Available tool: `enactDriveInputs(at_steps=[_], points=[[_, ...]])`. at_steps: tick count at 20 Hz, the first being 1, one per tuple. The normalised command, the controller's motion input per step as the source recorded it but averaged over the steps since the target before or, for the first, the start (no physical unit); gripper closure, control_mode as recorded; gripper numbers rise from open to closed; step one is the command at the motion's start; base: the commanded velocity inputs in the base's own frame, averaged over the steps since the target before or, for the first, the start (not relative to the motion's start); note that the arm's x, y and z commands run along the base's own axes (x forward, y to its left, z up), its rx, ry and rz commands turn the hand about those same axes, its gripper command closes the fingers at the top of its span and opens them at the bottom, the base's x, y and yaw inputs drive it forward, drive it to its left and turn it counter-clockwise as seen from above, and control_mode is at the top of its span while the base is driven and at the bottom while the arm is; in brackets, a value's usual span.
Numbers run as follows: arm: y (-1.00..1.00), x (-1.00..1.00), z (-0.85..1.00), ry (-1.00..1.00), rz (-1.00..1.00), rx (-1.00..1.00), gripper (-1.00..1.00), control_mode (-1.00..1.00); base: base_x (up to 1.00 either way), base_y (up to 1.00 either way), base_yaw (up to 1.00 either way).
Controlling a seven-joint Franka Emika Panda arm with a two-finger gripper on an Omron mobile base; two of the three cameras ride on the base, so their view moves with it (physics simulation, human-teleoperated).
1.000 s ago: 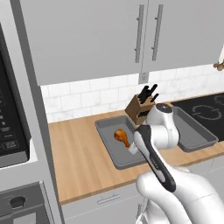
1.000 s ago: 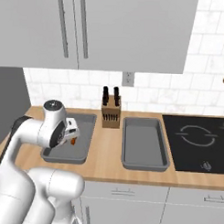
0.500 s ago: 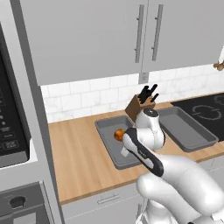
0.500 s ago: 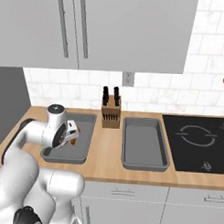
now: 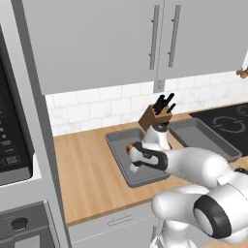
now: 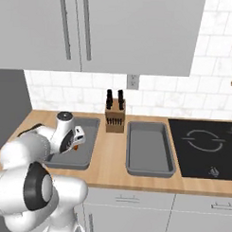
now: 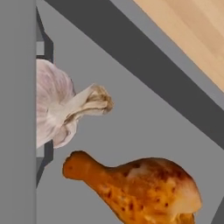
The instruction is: Place one garlic and one chicken drumstick in each tupperware on the nearby counter, to pack two identical lunches.
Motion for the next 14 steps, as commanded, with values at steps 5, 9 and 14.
enactDriveInputs(at_steps=[5, 9, 14], points=[[0.20, -0.04, 0.04, -0.04, 0.01, 0.00, -1.00, -1.00, 0.00, 0.00, 0.00], [0.00, 0.00, 0.02, -0.06, 0.00, 0.00, -1.00, -1.00, 0.00, 0.00, 0.00], [-0.10, -0.20, 0.20, -0.11, 0.00, 0.00, -1.00, -1.00, 0.00, 0.00, 0.00]])
